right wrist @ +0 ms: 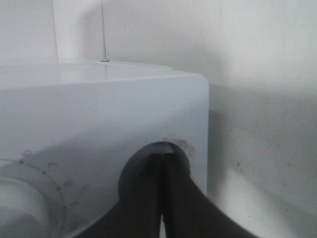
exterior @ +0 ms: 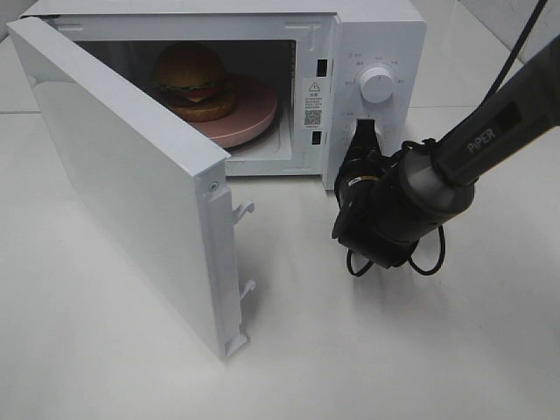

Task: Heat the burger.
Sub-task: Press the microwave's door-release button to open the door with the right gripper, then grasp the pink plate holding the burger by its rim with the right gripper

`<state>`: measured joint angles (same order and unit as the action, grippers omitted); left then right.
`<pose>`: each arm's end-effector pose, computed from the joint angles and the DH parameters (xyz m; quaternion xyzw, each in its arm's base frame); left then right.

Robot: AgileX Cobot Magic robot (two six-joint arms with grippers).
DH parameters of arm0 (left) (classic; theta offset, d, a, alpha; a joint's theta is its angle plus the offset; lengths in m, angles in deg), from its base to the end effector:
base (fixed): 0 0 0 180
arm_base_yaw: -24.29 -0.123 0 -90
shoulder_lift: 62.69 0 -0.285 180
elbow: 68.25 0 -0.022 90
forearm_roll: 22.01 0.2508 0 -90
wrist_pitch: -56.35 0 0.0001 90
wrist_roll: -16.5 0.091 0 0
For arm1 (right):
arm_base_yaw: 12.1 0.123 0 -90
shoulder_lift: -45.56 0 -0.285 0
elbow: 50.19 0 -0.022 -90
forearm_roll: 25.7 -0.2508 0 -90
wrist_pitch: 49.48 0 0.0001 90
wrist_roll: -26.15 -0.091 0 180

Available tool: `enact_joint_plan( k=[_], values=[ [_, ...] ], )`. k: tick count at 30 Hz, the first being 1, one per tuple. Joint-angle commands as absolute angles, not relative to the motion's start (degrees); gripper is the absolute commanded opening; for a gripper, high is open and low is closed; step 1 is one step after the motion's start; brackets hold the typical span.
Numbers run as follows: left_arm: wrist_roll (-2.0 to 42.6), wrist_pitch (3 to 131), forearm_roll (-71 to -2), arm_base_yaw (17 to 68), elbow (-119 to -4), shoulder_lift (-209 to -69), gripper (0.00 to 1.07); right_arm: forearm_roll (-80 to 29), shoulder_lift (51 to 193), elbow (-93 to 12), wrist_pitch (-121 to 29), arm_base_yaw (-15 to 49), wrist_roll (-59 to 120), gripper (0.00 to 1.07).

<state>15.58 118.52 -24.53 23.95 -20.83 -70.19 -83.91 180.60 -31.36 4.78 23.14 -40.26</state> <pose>-0.0090 -0.0036 0.2809 -0.0080 0.8528 -0.0246 0.5216 0.3549 0.1739 0.0782 0.6338 0.5161 0.3625 0.4478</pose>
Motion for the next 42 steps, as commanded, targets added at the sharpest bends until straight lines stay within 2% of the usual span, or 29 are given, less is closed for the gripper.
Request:
enact_joint_plan(
  k=[1,12,19,26,34,42],
  values=[
    [15.6,117.7,-25.0,23.9,-20.7,-69.3,1.0,-73.9,179.3,-35.8,10.6,20.4,-39.6,0.0],
    [15.6,117.7,-25.0,23.9,-20.7,-69.3,1.0,-75.3,174.4,-30.7,6.7,20.4,-36.8,0.0],
    [15.6,117.7,-25.0,23.9,-20.7,-69.3,1.0,-75.4,170.5,-25.1,-5.6,20.4,-34.1,0.0],
    [15.6,117.7,-25.0,23.9,-20.7,-69.3,1.0,-75.5,167.4,-21.5,-11.2,20.4,-30.9,0.0],
    [15.6,117.7,-25.0,23.9,-20.7,-69.3,1.0,-75.5,162.6,-16.6,-15.7,20.4,-22.0,0.0],
    [15.6,117.7,-25.0,23.9,-20.7,-69.3,1.0,-75.4,156.4,-15.3,-24.3,20.2,-4.6,0.0]
  ],
)
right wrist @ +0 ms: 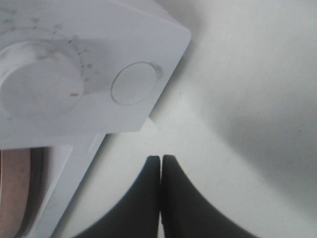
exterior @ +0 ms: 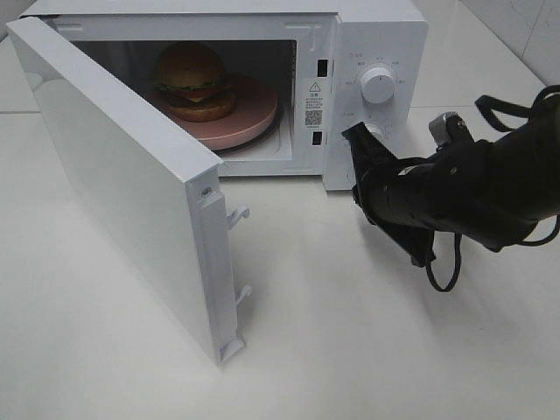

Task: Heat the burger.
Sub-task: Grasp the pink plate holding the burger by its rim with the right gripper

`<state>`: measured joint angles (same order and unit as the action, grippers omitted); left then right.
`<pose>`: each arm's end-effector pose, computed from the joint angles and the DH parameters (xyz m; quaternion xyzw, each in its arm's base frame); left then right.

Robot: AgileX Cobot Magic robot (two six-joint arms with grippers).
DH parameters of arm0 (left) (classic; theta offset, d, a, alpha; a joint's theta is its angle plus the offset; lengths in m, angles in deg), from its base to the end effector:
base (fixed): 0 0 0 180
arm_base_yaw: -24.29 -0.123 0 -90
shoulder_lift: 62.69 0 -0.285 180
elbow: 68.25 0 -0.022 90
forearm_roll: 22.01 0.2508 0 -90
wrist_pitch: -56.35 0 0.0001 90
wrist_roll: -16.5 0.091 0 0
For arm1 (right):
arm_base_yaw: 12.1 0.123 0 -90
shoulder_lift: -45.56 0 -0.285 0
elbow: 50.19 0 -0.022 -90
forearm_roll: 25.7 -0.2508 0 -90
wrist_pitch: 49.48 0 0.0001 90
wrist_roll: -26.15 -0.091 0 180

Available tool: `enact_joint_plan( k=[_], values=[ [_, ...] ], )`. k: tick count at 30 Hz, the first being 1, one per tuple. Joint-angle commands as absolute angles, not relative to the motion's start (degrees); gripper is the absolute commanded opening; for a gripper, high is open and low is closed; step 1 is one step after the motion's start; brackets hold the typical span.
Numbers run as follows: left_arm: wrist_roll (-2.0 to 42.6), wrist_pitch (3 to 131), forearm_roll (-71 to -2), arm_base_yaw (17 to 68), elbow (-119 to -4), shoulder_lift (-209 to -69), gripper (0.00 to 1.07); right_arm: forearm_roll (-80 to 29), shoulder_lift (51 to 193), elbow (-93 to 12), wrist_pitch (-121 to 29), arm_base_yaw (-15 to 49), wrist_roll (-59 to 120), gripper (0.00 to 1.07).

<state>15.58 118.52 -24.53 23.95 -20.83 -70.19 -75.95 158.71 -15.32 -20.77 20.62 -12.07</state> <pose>-0.0090 -0.0036 0.2809 -0.0080 0.8528 -0.0246 0.5216 0.2953 0.1499 0.1310 0.4614 0.7601 0.2753 0.3655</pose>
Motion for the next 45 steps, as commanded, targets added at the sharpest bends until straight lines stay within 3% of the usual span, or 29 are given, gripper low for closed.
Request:
enact_joint_plan(
  k=[1,16,35,37,45],
  values=[
    [15.6,117.7,-25.0,23.9,-20.7,-69.3,1.0,-75.4,155.1,-15.3,-26.6,20.2,0.0,0.0],
    [15.6,117.7,-25.0,23.9,-20.7,-69.3,1.0,-74.3,151.3,-15.7,-45.6,20.2,25.7,0.0],
    [15.6,117.7,-25.0,23.9,-20.7,-69.3,1.0,-46.3,150.8,-25.9,-73.3,18.2,32.2,0.0],
    [15.6,117.7,-25.0,23.9,-20.7,-69.3,1.0,-39.5,150.8,-28.9,-79.4,18.2,37.9,0.0],
    [15.6,117.7,-25.0,23.9,-20.7,-69.3,1.0,-32.8,150.8,-32.8,-89.1,18.2,55.1,0.01]
  ],
)
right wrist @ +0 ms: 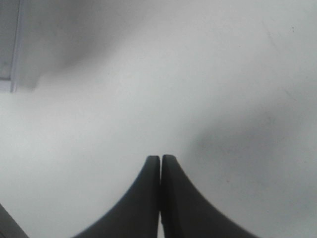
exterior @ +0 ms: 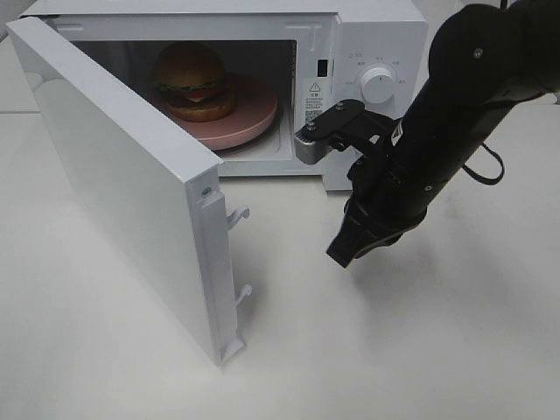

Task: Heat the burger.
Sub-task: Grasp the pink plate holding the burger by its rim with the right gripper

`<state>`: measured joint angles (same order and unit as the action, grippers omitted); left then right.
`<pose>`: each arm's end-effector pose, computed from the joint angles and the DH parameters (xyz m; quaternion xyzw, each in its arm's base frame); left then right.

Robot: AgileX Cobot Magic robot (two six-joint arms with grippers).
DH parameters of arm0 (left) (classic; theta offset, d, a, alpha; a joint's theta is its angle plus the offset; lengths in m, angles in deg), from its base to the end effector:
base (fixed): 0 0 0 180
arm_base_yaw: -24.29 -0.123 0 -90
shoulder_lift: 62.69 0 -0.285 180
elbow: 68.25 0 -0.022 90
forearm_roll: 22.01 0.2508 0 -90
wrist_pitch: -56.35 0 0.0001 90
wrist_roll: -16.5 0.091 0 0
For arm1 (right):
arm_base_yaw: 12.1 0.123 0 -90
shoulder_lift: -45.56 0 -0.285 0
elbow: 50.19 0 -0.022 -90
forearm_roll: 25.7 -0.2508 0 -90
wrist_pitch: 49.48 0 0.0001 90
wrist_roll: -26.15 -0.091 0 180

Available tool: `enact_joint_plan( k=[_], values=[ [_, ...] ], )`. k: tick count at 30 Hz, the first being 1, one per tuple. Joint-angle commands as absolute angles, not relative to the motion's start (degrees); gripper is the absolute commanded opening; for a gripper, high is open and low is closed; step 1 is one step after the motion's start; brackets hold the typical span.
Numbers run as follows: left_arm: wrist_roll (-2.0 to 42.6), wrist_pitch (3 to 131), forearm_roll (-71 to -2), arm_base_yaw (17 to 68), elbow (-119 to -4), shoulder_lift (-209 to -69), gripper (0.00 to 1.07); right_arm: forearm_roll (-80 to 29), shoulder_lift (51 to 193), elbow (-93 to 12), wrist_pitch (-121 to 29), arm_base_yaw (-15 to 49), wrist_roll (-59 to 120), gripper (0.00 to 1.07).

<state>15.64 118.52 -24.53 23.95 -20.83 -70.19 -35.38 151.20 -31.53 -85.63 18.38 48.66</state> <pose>-0.0090 -0.0036 0.2809 -0.0075 0.8528 -0.0243 0.5216 0.2774 0.1738 0.1891 -0.3855 0.9050 0.0722 0.1646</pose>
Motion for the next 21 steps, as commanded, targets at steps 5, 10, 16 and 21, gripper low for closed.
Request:
enact_joint_plan(
  k=[5,10,16,21],
  values=[
    [15.6,117.7,-25.0,23.9,-20.7,-69.3,1.0,-29.8,150.8,-34.2,-90.8,18.2,60.6,0.02],
    [15.6,117.7,-25.0,23.9,-20.7,-69.3,1.0,-26.6,150.8,-35.5,-90.8,18.2,69.2,0.04],
    [15.6,117.7,-25.0,23.9,-20.7,-69.3,1.0,-22.3,150.8,-36.3,-90.4,18.2,83.9,0.04],
    [15.6,117.7,-25.0,23.9,-20.7,-69.3,1.0,-18.8,150.8,-36.3,-87.5,18.2,96.6,0.06]
  ],
)
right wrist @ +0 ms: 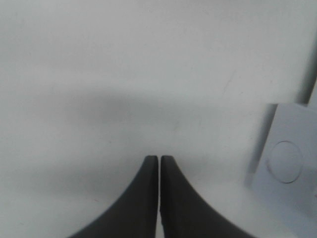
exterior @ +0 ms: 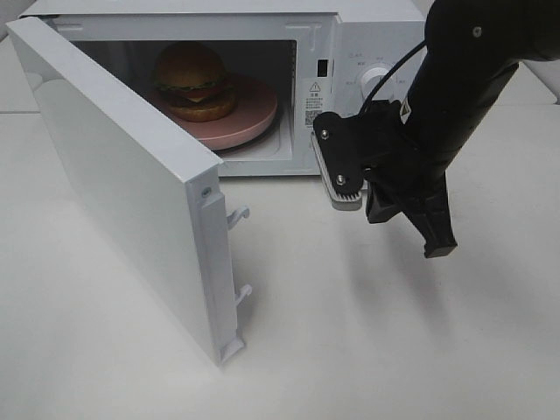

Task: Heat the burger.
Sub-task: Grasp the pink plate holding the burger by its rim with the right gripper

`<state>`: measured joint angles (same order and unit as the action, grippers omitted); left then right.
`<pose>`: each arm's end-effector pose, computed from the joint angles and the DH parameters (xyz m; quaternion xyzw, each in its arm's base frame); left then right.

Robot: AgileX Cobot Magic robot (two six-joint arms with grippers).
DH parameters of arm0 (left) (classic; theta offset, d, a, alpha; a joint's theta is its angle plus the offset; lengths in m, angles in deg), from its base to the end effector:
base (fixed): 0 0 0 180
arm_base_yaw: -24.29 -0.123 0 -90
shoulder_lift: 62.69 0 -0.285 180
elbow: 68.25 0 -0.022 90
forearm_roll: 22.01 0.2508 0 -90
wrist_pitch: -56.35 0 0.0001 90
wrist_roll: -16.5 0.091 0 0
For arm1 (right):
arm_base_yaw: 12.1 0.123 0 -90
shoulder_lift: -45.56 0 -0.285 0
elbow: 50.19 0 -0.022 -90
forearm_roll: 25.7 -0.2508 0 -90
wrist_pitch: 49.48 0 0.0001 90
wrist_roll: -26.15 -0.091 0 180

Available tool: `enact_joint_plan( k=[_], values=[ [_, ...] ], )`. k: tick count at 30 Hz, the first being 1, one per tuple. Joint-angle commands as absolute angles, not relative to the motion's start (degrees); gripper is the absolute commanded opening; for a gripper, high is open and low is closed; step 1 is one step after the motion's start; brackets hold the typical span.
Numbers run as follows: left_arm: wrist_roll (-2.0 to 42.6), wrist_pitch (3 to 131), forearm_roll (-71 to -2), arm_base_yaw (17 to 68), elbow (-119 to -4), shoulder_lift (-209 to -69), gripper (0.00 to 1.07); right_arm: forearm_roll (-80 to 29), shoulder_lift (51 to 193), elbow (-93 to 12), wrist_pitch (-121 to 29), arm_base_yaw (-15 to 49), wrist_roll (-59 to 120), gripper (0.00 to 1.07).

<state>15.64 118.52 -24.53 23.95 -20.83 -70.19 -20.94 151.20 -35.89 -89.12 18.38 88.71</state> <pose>-0.0090 -0.0036 0.2809 -0.0075 0.8528 -0.0243 0.5216 0.2928 0.1667 0.2062 -0.7319 0.6572 -0.0794 0.1614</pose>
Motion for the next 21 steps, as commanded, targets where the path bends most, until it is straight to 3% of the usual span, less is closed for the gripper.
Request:
enact_joint_plan(
  k=[1,7,15,17,18,19,20,21],
  values=[
    [15.6,117.7,-25.0,23.9,-20.7,-69.3,1.0,-18.1,150.8,-36.3,-85.5,18.2,100.7,0.07],
    [15.6,117.7,-25.0,23.9,-20.7,-69.3,1.0,-18.0,150.8,-36.3,-79.6,18.2,107.1,0.12],
    [15.6,117.7,-25.0,23.9,-20.7,-69.3,1.0,-18.0,150.8,-36.3,-71.6,18.2,108.4,0.28],
    [15.6,117.7,-25.0,23.9,-20.7,-69.3,1.0,-18.0,150.8,-36.3,-70.0,18.2,108.4,0.4],
    [15.6,117.7,-25.0,23.9,-20.7,-69.3,1.0,-18.0,150.8,-36.3,-70.0,18.2,108.4,0.4],
    [15.6,117.7,-25.0,23.9,-20.7,-69.3,1.0,-18.0,150.8,-36.3,-69.2,18.2,108.4,0.49],
    [15.6,117.7,-25.0,23.9,-20.7,-69.3,1.0,-18.0,150.8,-36.3,-69.2,18.2,108.4,0.49],
    [15.6,117.7,-25.0,23.9,-20.7,-69.3,1.0,-18.1,150.8,-36.3,-68.4,18.2,108.1,0.59]
  ],
)
